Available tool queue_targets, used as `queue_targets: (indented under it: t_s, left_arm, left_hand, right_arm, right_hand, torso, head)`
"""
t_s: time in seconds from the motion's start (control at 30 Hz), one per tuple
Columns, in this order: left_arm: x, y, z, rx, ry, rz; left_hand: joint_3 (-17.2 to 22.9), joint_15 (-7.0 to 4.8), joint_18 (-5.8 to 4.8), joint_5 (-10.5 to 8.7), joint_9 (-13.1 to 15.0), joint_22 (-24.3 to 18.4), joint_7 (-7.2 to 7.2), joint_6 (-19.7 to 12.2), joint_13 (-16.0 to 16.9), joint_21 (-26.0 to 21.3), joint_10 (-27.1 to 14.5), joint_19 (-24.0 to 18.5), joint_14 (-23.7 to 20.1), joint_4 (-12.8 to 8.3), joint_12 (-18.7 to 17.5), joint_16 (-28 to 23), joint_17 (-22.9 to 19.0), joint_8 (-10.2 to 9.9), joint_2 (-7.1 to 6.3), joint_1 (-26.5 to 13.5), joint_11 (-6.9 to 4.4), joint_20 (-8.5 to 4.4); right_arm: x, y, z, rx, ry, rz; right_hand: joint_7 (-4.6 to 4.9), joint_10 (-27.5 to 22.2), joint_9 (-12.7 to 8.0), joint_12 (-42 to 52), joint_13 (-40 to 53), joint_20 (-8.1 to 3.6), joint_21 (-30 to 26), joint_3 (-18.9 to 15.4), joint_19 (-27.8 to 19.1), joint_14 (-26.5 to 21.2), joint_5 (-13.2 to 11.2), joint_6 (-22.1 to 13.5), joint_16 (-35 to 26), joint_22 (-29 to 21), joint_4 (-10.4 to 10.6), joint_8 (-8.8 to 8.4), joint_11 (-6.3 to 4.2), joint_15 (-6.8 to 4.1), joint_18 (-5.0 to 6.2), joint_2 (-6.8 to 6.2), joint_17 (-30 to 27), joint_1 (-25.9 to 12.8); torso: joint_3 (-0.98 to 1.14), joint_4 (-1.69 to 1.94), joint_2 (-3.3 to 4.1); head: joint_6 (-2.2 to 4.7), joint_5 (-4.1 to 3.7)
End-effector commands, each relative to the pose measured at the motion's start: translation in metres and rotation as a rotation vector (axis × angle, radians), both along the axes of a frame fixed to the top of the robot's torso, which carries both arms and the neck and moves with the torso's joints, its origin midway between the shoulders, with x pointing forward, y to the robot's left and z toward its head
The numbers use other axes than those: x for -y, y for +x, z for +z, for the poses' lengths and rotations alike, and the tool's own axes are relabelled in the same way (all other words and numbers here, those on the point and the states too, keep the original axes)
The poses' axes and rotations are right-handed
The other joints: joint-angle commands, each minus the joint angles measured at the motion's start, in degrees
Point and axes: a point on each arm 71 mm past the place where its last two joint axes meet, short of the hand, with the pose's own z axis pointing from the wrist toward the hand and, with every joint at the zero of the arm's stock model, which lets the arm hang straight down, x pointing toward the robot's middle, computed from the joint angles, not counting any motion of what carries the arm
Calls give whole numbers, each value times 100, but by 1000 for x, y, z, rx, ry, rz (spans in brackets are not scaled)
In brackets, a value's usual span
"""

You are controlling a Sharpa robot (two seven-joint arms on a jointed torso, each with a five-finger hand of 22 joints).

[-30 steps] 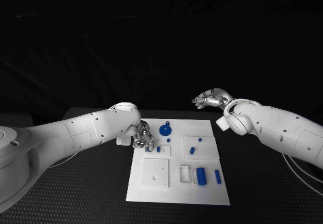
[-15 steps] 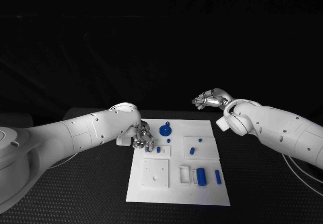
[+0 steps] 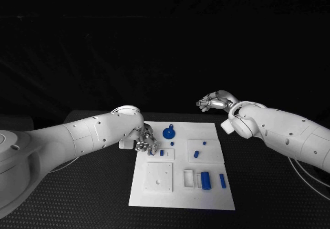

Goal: Assemble the parts on the task board

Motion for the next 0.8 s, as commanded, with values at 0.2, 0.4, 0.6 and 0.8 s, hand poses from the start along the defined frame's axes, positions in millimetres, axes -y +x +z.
queue_targets:
  t_s: [0.2,0.4,0.6,0.8]
  left_arm:
    - [2,-1,0,0,5,-7]
    - [4,-1,0,-6,8,-7]
    - [4,-2,-4,-11,16,-1]
    - [6,-3,-6,-14,17,-4]
  left_hand:
    - [259,-43,86,27,25,112,-202,230,7,35,-16,-2,-6,-212,26,19,9,18,41,29,-55,-366]
    - [252,-43,85,20,35,111,-200,228,8,35,-15,-2,-6,-210,29,19,9,20,35,17,-53,-365]
    - [245,-43,84,20,46,109,-200,235,8,36,-14,1,-4,-203,32,20,9,25,34,-2,-52,-363]
    - [235,-45,83,39,64,105,-203,250,7,35,-14,7,0,-195,36,20,8,33,61,-50,-55,-360]
  right_arm:
    - [-1,0,0,-1,2,14]
    - [-2,0,0,-1,2,14]
    - [-1,0,0,-1,1,13]
    - [-1,0,0,-1,2,14]
  right_hand:
    - [126,17,-6,-39,-6,28,-42,8,14,13,19,-40,-20,9,-36,17,16,5,82,50,7,8]
    - [126,17,-7,-39,-6,28,-44,8,15,13,19,-41,-21,11,-37,17,17,5,82,51,7,8]
    - [126,16,-7,-39,-6,28,-46,8,15,13,19,-41,-21,13,-37,18,17,5,83,50,8,8]
    - [126,16,-8,-39,-6,29,-48,8,16,13,19,-41,-22,15,-38,18,17,5,83,50,8,8]
  torso:
    - [2,3,0]
    - [2,1,-1]
    - [1,-1,1]
    - [4,1,1]
  head:
    - [-2,3]
    - [-12,8]
    - [-19,3]
    - [-21,-1]
